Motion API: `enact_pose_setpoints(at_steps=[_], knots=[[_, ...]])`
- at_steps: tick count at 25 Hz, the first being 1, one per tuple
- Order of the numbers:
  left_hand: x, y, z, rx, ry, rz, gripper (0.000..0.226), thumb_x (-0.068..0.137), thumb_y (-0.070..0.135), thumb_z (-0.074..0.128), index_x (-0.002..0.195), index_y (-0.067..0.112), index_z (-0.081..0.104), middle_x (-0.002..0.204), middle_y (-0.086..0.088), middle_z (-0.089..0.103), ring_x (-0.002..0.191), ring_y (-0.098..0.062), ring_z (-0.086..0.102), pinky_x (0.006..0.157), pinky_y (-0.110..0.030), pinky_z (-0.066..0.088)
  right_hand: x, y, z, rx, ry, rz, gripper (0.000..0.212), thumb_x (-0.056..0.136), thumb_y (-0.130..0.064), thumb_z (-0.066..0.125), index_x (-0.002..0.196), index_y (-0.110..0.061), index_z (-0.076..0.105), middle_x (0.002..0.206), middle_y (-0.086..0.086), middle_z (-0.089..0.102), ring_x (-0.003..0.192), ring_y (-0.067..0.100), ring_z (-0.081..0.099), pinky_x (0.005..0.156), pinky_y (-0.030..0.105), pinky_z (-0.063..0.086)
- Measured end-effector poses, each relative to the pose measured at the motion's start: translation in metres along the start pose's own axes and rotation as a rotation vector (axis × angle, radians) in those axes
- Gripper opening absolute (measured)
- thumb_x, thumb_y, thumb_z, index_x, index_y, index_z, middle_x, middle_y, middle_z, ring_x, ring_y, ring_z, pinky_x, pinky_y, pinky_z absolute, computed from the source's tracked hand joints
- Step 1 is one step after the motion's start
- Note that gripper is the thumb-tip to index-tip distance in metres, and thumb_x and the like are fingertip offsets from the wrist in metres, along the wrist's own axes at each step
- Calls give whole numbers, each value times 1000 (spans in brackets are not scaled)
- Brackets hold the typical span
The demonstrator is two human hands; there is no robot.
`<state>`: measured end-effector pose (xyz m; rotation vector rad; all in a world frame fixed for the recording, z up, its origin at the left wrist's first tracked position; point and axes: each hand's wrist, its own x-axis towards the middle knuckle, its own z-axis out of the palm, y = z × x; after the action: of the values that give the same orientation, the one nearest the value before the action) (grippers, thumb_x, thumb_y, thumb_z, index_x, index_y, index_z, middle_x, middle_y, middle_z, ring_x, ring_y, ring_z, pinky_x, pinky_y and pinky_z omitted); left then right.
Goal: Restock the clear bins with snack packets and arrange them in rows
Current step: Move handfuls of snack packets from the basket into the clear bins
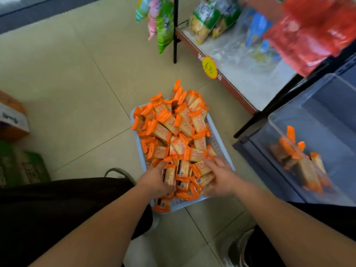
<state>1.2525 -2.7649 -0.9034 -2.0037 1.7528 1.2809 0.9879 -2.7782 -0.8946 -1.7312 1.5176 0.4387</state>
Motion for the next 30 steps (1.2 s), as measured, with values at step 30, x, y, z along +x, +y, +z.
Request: enact_pose_setpoints(at_steps=[30], knots=[[31, 8, 21, -239, -10, -237, 61, 70, 49, 89, 125, 39, 63, 107, 14, 66, 96, -12, 65, 87, -31, 57, 27, -1, 20, 4, 210, -103, 113, 80, -61, 74, 164, -32, 3, 166, -8, 17, 151, 21, 30, 112, 47, 46]])
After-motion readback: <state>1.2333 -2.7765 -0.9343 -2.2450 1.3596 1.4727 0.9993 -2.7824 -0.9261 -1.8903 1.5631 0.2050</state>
